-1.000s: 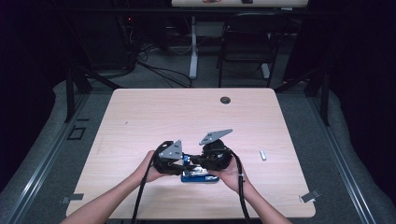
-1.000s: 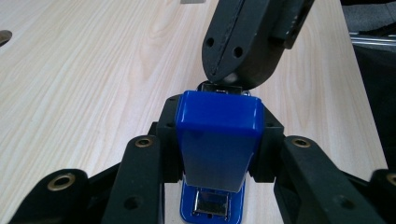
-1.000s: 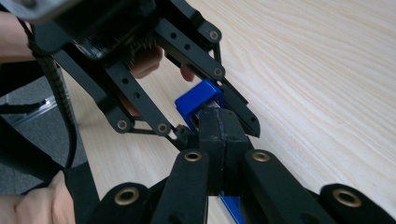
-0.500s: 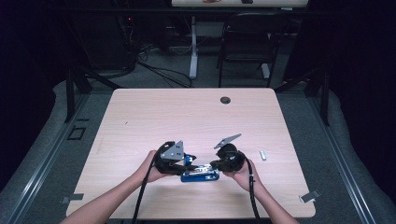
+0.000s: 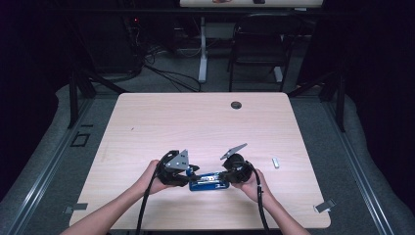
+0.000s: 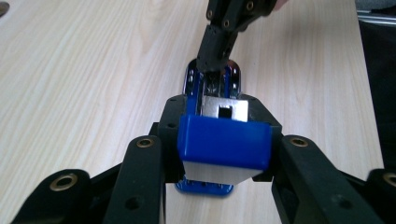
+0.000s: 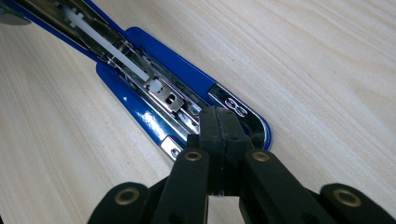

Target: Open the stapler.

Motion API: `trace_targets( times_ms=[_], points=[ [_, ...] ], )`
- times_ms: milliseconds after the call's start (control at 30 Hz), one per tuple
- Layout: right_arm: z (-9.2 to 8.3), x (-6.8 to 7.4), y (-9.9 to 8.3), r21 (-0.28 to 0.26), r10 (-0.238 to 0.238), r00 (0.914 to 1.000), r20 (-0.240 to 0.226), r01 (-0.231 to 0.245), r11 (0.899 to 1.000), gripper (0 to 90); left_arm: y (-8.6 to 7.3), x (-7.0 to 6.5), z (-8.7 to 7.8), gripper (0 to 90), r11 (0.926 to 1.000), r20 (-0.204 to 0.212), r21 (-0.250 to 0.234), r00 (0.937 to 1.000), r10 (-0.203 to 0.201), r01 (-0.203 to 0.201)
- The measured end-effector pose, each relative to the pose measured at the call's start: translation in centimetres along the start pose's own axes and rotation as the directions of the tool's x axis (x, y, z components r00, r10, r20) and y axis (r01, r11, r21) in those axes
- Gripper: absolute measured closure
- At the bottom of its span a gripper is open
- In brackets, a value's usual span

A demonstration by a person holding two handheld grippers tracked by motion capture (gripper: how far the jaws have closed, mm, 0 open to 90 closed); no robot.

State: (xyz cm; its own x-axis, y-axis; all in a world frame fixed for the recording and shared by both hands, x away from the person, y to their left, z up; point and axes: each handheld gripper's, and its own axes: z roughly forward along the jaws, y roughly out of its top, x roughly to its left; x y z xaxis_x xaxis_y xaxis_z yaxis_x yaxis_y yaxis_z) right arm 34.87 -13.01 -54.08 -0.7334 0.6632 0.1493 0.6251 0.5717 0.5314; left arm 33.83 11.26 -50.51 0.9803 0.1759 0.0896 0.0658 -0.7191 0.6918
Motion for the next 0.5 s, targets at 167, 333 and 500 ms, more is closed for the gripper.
trace_targets(
  times_ms=[167,333,500],
  points=[
    [0.0,-0.1,-0.1,-0.005,0.005,0.9999,-0.009,-0.006,1.000,90.0,-1.1,0.1,-0.6,65.9,0.9994,0.008,0.023,0.9997,-0.025,0.025],
    [0.0,-0.2,-0.2,-0.015,0.018,0.9997,-0.017,-0.018,1.000,90.0,-1.5,0.1,-0.7,65.9,0.9989,0.012,0.033,0.9994,-0.032,0.032],
    [0.0,-0.3,-0.2,-0.014,0.024,0.9996,-0.017,-0.024,1.000,90.0,-2.1,0.3,-0.8,65.8,0.9979,0.023,0.045,0.9986,-0.047,0.046]
  ],
)
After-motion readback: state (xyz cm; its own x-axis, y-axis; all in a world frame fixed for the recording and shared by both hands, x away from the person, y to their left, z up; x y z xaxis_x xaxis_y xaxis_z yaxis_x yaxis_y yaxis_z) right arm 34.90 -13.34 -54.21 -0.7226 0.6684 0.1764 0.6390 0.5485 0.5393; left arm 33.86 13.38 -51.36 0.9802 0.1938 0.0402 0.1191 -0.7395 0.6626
